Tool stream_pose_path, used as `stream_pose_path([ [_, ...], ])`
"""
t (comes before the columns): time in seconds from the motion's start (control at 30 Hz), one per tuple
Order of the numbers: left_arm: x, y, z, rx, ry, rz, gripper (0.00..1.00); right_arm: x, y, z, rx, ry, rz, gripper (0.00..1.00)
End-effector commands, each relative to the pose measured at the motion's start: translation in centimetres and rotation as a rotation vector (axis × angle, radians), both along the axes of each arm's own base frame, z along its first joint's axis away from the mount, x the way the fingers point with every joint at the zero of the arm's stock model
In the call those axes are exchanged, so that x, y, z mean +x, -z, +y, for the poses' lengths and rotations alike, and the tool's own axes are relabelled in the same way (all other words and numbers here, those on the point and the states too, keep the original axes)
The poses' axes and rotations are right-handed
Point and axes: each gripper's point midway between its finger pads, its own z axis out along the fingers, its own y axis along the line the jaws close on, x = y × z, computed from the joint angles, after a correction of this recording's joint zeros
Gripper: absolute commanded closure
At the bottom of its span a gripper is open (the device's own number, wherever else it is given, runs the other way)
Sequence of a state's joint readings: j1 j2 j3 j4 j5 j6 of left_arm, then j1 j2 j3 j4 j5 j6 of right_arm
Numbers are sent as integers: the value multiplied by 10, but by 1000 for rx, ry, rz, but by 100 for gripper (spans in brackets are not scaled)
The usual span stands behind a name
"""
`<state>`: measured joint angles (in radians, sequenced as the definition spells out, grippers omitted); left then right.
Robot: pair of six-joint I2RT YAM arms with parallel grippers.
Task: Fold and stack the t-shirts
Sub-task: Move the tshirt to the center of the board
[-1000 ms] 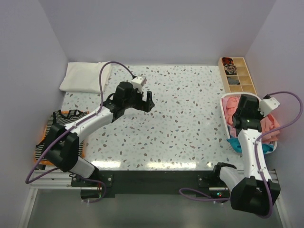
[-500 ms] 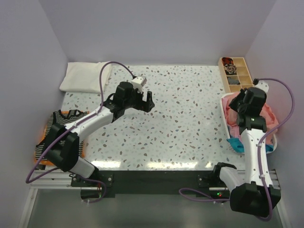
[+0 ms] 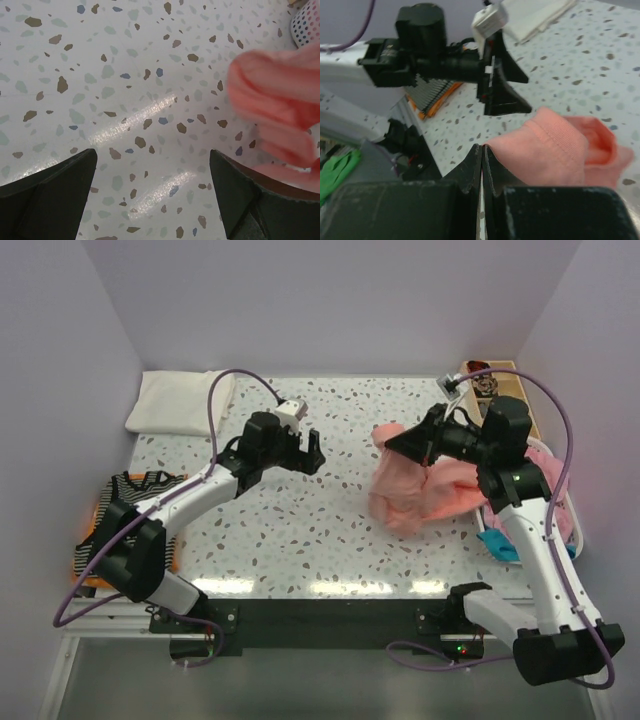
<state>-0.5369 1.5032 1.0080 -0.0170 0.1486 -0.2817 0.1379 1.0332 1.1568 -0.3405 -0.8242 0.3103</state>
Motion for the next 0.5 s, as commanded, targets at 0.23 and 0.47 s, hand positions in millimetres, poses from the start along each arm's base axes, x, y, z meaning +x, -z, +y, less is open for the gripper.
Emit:
stream_pose_path([
  [0.23, 10, -47, 39, -107, -217, -120, 0, -81, -71, 60, 106, -504, -233, 100],
  [0.47, 7, -55, 69, -107, -352, -152, 0, -61, -42, 127, 86, -637, -123, 100],
])
